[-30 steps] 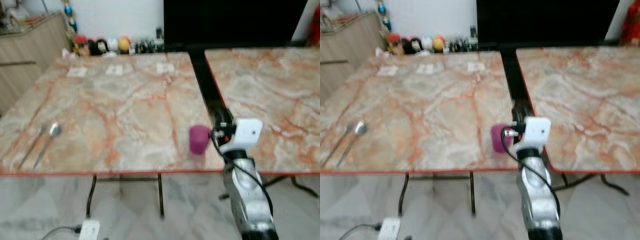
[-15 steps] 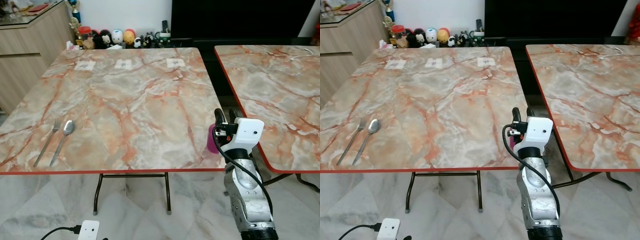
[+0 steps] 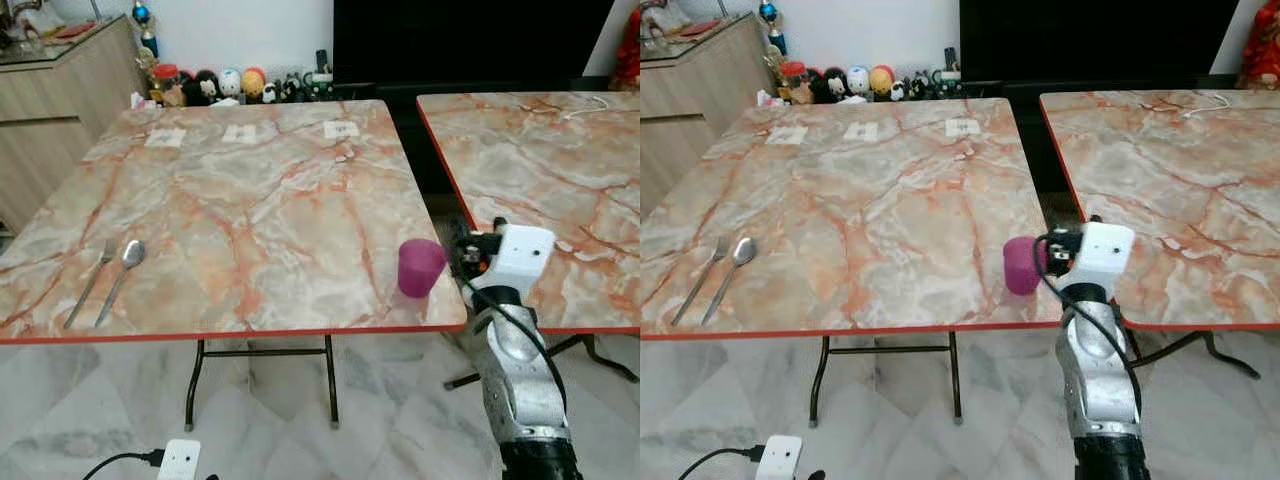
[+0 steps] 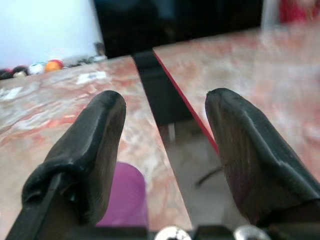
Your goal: Setting the table
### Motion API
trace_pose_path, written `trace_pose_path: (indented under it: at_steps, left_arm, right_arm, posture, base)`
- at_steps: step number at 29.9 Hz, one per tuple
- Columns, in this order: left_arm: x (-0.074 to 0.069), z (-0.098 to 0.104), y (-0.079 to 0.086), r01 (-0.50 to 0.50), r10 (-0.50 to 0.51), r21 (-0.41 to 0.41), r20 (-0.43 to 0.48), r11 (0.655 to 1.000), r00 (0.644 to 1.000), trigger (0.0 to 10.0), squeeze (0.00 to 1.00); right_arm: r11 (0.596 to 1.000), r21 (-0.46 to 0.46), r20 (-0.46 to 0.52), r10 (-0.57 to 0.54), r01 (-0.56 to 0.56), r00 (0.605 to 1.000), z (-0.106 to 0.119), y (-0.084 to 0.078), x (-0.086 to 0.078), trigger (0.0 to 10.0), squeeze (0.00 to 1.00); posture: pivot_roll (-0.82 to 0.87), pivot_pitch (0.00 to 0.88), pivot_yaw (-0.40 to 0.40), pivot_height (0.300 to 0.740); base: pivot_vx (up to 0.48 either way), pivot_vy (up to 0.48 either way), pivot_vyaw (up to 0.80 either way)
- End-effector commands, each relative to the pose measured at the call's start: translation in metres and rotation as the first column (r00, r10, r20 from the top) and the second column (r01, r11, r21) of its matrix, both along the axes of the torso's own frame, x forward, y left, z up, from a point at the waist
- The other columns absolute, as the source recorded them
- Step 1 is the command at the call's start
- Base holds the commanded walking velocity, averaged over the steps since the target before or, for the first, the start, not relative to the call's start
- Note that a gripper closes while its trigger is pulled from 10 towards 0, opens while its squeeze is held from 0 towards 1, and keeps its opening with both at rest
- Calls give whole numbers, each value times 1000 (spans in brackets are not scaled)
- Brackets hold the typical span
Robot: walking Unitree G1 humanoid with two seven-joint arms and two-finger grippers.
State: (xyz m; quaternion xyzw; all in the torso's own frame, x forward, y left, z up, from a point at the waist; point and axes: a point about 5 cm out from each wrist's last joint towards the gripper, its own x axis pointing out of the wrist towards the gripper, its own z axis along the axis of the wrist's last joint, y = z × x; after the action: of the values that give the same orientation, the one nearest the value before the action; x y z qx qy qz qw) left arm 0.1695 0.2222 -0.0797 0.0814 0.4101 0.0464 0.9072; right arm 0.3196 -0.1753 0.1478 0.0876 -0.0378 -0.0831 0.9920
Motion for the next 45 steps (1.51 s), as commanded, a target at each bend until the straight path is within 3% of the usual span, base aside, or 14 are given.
trace_pose_path:
  at_steps: [1, 4, 9, 17, 30, 37, 38, 39, 42, 43, 44, 45]
  left_arm:
    - [0, 0, 1, 9, -9, 8, -1, 1000, 1000, 10000, 0]
    - [0, 0, 1, 10, -10, 8, -1, 1000, 1000, 10000, 0]
    - [1, 1, 1, 10, -10, 7, 2, 1000, 1000, 10000, 0]
    - [1, 1, 1, 8, -8, 8, 5, 1000, 1000, 10000, 0]
    - [1, 1, 2, 6, -6, 12, 7, 1000, 1000, 10000, 0]
    - [1, 1, 2, 8, -8, 13, 5, 1000, 1000, 10000, 0]
    - [1, 1, 2, 9, -9, 13, 4, 1000, 1000, 10000, 0]
    - [1, 1, 2, 9, -9, 14, 3, 1000, 1000, 10000, 0]
    - [1, 1, 2, 8, -8, 15, 3, 1000, 1000, 10000, 0]
    - [0, 1, 3, 6, -6, 15, 3, 1000, 1000, 10000, 0]
    - [0, 1, 3, 6, -6, 15, 2, 1000, 1000, 10000, 0]
    - [0, 1, 3, 6, -6, 15, 1, 1000, 1000, 10000, 0]
  right_arm:
    - [998, 54, -58, -10, 13, 998, -6, 0, 3, 10000, 0]
    - [988, 151, -137, 3, 18, 991, -15, 1, 8, 10000, 0]
    - [977, 213, -200, 58, -14, 978, -18, 5, 17, 10000, 0]
    - [969, 224, -237, 159, -106, 958, -12, 14, 29, 10000, 0]
    - [975, 224, -274, 69, -6, 959, -15, 2, 26, 10000, 0]
    - [973, 232, -323, 92, -16, 942, -26, 6, 21, 10000, 0]
    - [970, 243, -322, 102, -22, 941, -27, 8, 21, 3765, 0]
    - [967, 251, -319, 112, -30, 941, -27, 9, 21, 0, 0]
    - [968, 248, -320, 116, -35, 940, -27, 10, 21, 0, 0]
    - [971, 237, -330, 117, -37, 937, -28, 10, 21, 627, 0]
    - [972, 234, -333, 114, -35, 936, -28, 10, 21, 10000, 0]
    - [972, 233, -334, 112, -33, 936, -28, 10, 21, 10000, 0]
  posture:
    - [-76, 36, 39, 732]
    - [-77, 36, 42, 732]
    - [-71, 35, 44, 732]
    - [-67, 34, 42, 732]
    - [-66, 36, 44, 732]
    - [-65, 37, 43, 732]
    - [-66, 37, 42, 732]
    - [-66, 36, 42, 732]
    - [-64, 37, 42, 732]
    - [-64, 36, 42, 732]
    - [-65, 37, 42, 732]
    - [-65, 37, 42, 732]
  base:
    - [0, 0, 0]
    - [0, 0, 0]
    - [0, 0, 0]
    - [0, 0, 0]
    - [0, 0, 0]
    - [0, 0, 0]
    - [0, 0, 0]
    - [0, 0, 0]
    - [0, 0, 0]
    - [0, 0, 0]
    - [0, 0, 0]
    - [0, 0, 0]
